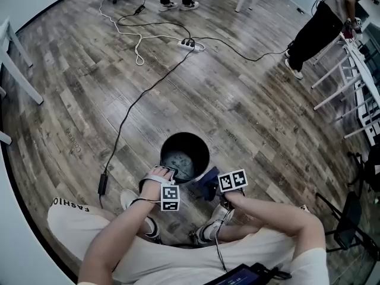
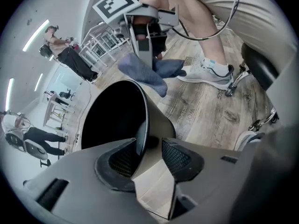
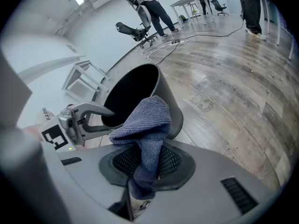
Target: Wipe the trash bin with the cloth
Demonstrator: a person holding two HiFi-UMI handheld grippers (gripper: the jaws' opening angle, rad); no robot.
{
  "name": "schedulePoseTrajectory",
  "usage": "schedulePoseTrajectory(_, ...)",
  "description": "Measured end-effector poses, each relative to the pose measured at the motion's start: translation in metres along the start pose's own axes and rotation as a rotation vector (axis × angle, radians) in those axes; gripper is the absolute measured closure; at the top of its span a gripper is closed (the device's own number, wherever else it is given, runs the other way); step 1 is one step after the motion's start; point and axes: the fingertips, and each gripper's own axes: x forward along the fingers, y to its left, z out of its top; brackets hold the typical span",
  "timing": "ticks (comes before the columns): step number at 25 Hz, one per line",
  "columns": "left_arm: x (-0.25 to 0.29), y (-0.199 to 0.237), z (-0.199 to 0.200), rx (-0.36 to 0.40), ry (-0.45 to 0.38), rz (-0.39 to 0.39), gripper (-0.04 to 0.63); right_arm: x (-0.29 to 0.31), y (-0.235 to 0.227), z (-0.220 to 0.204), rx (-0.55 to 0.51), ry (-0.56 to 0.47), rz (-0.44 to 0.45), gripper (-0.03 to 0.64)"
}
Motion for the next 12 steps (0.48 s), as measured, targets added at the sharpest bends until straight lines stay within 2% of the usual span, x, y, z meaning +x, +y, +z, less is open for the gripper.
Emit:
schedulePoseTrajectory(5,-0.001,0.001,0.001,0.043,0.004,0.024,0.44,-0.011,0.029,-0.012,0.005,0.015,0.047,0.538)
schedulePoseTrajectory(12,-0.001,-0.003,0.004,0.06,0.01,0.012,0.457,0.016,0.028,-0.02,-0.013,0.044,0.043,0.538)
